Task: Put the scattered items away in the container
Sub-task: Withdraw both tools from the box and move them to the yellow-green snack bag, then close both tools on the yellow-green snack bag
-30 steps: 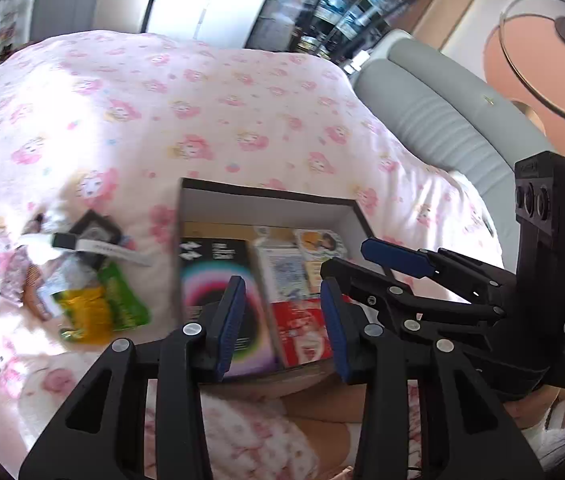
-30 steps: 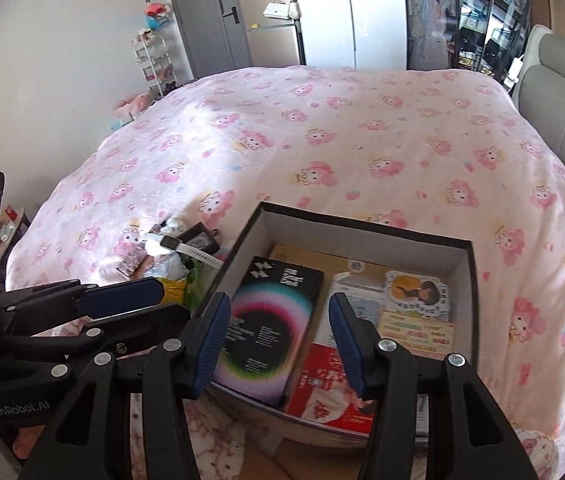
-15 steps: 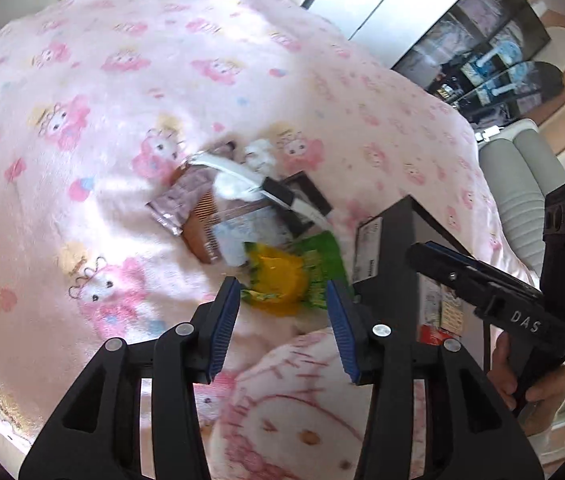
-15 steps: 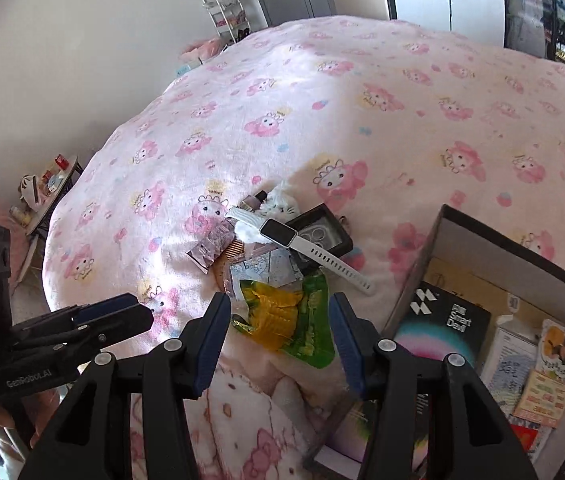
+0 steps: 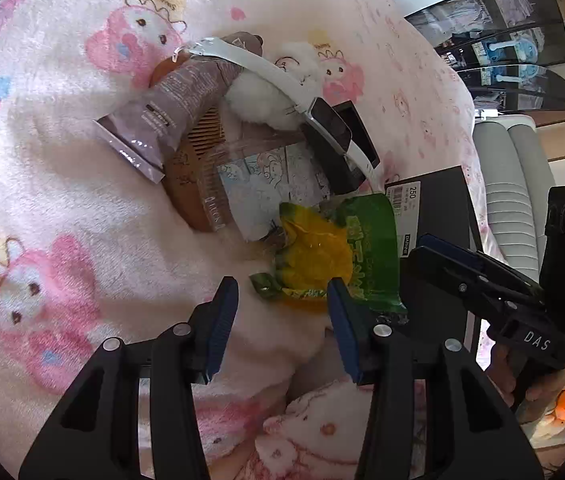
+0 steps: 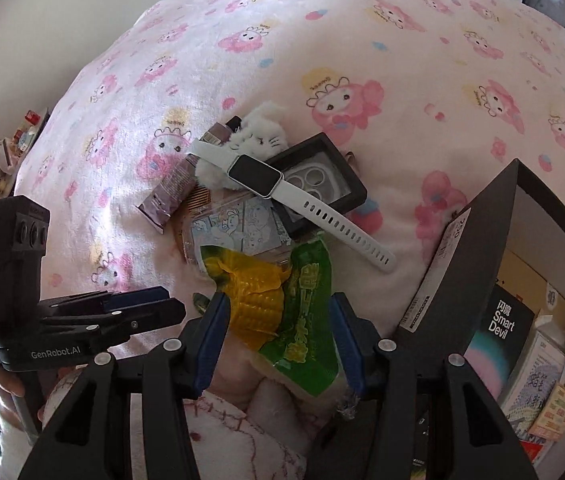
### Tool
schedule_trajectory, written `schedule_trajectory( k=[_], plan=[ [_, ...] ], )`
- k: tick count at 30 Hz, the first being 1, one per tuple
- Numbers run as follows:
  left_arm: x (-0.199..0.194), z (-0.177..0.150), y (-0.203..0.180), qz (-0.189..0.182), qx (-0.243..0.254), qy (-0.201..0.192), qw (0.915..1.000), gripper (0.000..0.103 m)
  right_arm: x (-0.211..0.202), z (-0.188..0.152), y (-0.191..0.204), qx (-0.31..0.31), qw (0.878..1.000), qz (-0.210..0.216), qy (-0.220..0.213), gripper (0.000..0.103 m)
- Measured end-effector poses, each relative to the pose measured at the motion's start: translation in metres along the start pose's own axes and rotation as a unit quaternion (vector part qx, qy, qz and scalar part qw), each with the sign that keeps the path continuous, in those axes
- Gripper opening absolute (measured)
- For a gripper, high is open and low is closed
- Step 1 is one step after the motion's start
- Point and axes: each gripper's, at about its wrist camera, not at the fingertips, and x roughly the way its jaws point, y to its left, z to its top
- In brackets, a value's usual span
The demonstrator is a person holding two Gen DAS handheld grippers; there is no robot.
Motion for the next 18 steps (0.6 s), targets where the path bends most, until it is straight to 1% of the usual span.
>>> schedule_trajectory(
  k=[2,4,5,6,7,9,12,14,16,18],
  plan=[
    [0.006,0.006,0.005,-0.028,-0.013,0.005,0.9995,0.046,0.005,0.004,0.000,-0.003,1.000,-0.008,0.009,0.047],
    [0.012,0.011,0.009,-0.048,-0.023,0.011,0.9985,0.047,0.010,0.005,0.002,-0.013,1.000,-0.007,0.018,0.047],
    [0.015,0.014,0.010,-0.054,-0.022,0.015,0.9982,0.048,0.012,0.004,0.001,-0.019,1.000,-0.004,0.020,0.047],
    [0.018,0.016,0.011,-0.058,-0.022,0.019,0.9979,0.053,0.013,0.002,0.002,-0.026,0.999,0.000,0.020,0.047],
    [0.022,0.019,0.012,-0.064,-0.026,0.027,0.9973,0.056,0.013,0.000,0.004,-0.031,0.999,0.000,0.017,0.047],
    [0.029,0.026,0.011,-0.068,-0.024,0.043,0.9965,0.056,0.015,-0.001,0.006,-0.028,0.999,-0.002,0.021,0.047],
    [0.034,0.034,-0.006,-0.046,0.015,0.052,0.9975,0.056,0.023,-0.001,0.006,-0.020,0.999,0.015,0.033,0.047],
    [0.038,0.040,-0.014,-0.032,0.029,0.055,0.9976,0.052,0.029,-0.003,0.007,-0.036,0.999,0.020,0.034,0.047],
    [0.045,0.044,-0.018,-0.031,0.028,0.065,0.9970,0.040,0.033,-0.003,0.010,-0.044,0.998,0.005,0.037,0.047],
    [0.047,0.044,-0.019,-0.033,0.027,0.065,0.9970,0.038,0.038,-0.001,0.010,-0.037,0.998,0.002,0.047,0.047]
  ],
)
